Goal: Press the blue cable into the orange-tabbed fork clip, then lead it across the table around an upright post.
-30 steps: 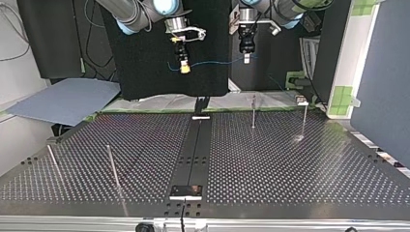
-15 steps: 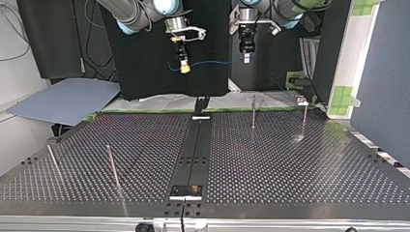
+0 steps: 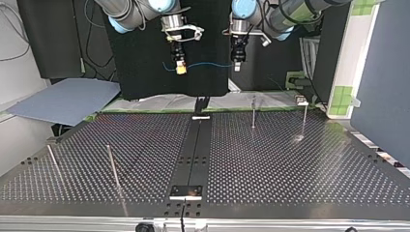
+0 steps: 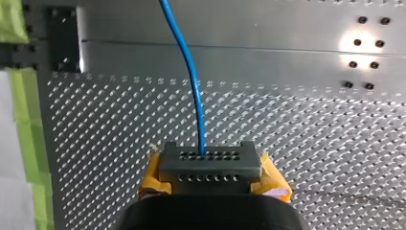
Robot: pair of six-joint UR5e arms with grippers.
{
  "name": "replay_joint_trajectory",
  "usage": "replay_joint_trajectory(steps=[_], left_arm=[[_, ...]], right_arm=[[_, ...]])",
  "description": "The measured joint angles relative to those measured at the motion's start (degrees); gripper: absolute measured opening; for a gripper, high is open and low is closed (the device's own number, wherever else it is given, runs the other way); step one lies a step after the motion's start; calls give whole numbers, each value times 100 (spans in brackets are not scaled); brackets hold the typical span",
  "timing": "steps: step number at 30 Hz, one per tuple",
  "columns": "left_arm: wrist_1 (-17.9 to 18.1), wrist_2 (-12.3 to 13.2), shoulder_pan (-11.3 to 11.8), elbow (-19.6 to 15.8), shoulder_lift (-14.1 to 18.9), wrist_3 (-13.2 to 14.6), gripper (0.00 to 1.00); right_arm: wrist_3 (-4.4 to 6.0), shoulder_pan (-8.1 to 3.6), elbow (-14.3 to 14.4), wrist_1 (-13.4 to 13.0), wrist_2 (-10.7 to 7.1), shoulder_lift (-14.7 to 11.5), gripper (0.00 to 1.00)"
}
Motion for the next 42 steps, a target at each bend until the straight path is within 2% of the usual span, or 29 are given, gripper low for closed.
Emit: replay_joint_trajectory(steps=[6,13,18,26,31,37,42], left_arm=[[-153,-52,16,158,-27,-238,0],[-95,-309,46,150,-69,-372,0],[72,-305,158,-6,-141,-501,0],[492,77,564,-314,-506,-612,0],[768,203,839,-333,-782,-663,0],[1098,238,1038,-205,-1106,-714,0],[1373,294,1166,-55,-1293,-720,0]], right_arm=[[71,-25,-119,301,-85,-347,0],[164,-75,-155,188,-71,-372,0],[174,-116,-217,67,-62,-131,0],[217,-92,-521,-198,-130,325,0],[229,-89,-748,-180,-184,571,0],[232,-65,-1079,-138,-306,904,0],[232,-19,-1339,15,-404,1165,0]])
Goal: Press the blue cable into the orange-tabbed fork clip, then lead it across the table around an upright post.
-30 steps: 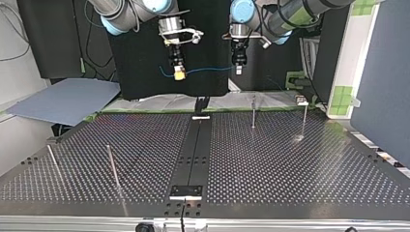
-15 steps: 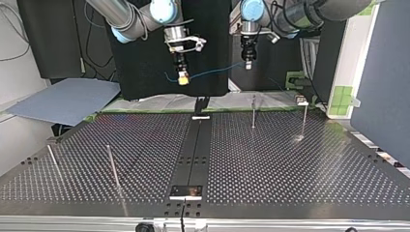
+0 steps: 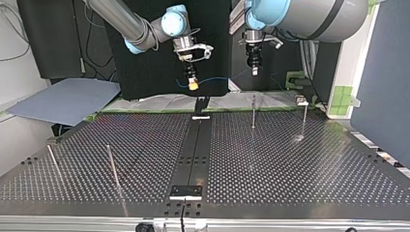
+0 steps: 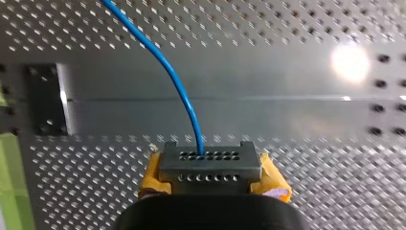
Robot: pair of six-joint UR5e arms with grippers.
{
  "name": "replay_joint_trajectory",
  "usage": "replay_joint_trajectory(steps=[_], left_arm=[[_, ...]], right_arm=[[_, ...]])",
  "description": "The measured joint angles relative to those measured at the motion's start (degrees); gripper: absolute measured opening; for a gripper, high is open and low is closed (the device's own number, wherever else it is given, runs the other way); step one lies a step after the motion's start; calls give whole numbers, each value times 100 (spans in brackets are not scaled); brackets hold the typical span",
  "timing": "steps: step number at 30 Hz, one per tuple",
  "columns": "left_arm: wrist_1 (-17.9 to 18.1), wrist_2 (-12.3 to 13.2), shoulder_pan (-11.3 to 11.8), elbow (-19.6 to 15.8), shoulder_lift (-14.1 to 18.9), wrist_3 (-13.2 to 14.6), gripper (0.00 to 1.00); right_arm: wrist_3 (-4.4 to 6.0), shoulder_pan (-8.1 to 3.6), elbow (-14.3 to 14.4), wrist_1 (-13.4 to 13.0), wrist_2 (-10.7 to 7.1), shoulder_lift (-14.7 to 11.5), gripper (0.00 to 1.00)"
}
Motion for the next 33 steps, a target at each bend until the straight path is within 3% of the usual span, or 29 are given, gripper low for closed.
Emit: replay_joint_trajectory(steps=[8,17,24,33], left_arm=[[318,98,213,134,-86,4,0],[306,508,657,143,-118,179,0],[310,659,871,144,-125,371,0],[318,852,996,193,-126,418,0]], right_arm=[[31,-4,-473,322,-44,473,0],[34,-90,-942,713,-50,941,0],[39,-140,-1275,769,-95,1275,0],[-7,-319,-1724,758,-288,1725,0]])
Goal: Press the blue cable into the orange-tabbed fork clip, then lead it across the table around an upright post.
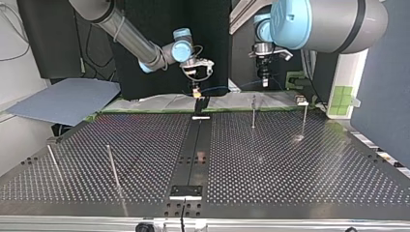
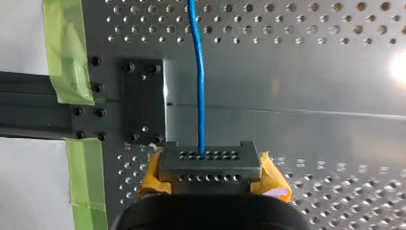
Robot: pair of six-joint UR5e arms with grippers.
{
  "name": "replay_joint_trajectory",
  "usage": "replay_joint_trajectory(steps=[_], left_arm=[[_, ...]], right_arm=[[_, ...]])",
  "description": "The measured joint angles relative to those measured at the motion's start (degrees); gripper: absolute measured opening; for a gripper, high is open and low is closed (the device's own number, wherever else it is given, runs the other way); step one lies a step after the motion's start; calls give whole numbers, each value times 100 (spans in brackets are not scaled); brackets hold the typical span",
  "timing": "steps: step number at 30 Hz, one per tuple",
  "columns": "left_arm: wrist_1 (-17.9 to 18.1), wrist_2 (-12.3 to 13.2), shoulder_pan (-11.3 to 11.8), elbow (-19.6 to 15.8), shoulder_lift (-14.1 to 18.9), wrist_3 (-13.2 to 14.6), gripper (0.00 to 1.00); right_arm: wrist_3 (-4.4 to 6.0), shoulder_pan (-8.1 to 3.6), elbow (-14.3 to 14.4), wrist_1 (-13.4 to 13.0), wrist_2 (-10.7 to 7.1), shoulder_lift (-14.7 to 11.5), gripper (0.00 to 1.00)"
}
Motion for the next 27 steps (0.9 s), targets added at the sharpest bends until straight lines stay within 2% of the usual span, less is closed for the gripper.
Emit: replay_joint_trajectory(steps=[5,11,20,27], left_arm=[[-102,118,54,140,-1,46,0],[-383,204,91,375,15,226,0],[-562,279,174,496,23,247,0],[-606,366,255,543,35,236,0]], right_arm=[[-75,-49,-174,39,-41,264,0],[-165,-53,-350,124,-50,527,0],[-346,-24,-662,521,-48,572,0],[-424,-23,-807,610,-47,568,0]])
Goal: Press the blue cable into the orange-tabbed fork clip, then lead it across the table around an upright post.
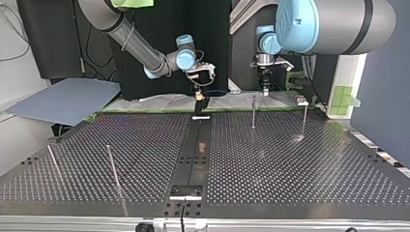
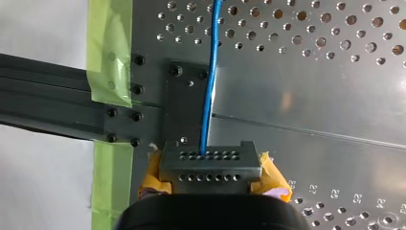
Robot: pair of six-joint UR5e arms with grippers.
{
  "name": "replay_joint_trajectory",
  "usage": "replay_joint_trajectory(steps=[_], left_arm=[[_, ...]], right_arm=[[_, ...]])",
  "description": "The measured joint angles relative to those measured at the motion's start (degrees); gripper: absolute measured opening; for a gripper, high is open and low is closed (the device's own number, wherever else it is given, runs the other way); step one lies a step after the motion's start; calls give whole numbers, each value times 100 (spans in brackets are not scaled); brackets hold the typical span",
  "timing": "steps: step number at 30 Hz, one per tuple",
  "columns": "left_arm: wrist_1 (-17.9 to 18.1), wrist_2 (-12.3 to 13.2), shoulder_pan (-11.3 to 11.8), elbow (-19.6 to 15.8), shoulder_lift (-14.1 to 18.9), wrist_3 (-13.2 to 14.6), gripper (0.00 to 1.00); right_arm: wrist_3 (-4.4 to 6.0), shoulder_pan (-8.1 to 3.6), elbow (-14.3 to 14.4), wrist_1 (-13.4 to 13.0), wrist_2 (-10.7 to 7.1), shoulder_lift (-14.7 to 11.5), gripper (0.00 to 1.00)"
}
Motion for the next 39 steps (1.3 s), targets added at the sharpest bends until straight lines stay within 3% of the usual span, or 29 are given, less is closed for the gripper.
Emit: replay_joint_trajectory(steps=[3,8,17,28,39], left_arm=[[-11,44,22,4,8,8,0],[-75,83,32,5,24,21,0],[-144,135,22,5,59,37,0],[-198,206,51,65,74,37,0],[-662,395,126,445,-97,246,0]], right_arm=[[-30,-4,-37,35,3,-2,0],[-190,30,-50,74,76,-3,0],[-311,37,-52,129,179,-47,0],[-254,-25,-52,216,185,-227,0],[-215,-73,-54,295,189,-232,0]])
